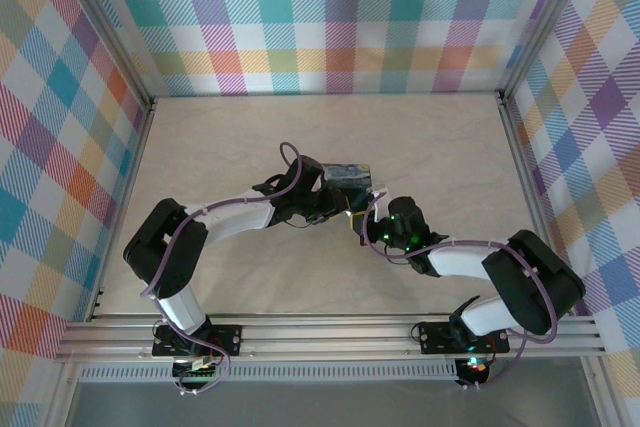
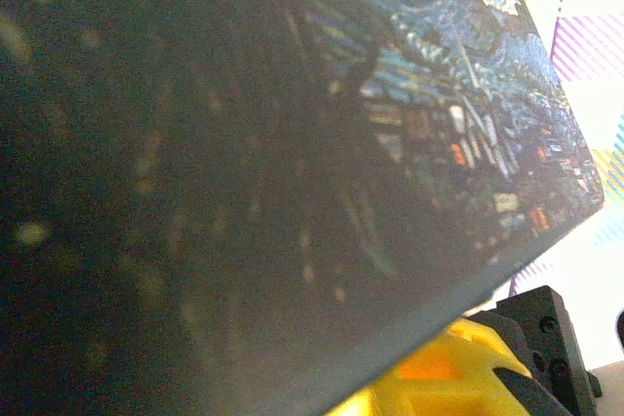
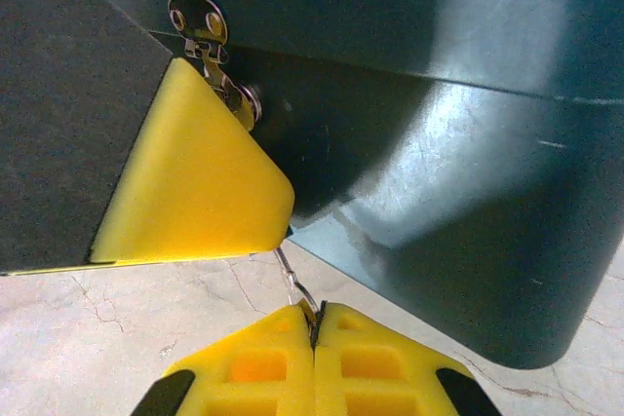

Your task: Unlock a padlock with a key

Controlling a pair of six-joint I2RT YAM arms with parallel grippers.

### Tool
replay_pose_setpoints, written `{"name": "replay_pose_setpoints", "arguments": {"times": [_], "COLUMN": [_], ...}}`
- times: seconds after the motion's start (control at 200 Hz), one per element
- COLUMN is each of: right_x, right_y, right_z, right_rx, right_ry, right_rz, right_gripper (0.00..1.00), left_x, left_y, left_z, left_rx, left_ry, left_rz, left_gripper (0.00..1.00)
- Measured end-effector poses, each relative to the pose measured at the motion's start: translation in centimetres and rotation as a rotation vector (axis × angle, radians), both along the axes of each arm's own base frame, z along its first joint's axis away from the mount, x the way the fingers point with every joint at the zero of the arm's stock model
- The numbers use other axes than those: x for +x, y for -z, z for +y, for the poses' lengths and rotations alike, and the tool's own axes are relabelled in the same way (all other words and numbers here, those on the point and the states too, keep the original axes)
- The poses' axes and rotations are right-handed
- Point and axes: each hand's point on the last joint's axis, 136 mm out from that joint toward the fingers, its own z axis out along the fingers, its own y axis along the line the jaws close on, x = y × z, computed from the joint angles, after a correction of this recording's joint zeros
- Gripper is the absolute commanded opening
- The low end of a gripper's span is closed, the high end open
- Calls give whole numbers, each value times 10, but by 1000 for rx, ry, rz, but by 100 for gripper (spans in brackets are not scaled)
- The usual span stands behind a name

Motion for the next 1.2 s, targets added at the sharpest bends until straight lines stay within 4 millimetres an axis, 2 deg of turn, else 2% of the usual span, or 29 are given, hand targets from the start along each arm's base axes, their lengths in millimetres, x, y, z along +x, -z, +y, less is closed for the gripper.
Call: {"name": "replay_pose_setpoints", "arguments": {"times": [1.2], "right_x": [13], "right_y": [-17], "right_z": [8], "right_rx": [55], "right_ry": [21], "right_rz": [-25], "right_gripper": [0], "left_x": [9], "left_y": [-13], "left_z": [-1], "left_rx": [-43], "left_ry": [-38], "left_rz": [-3], "left_gripper": [12]}}
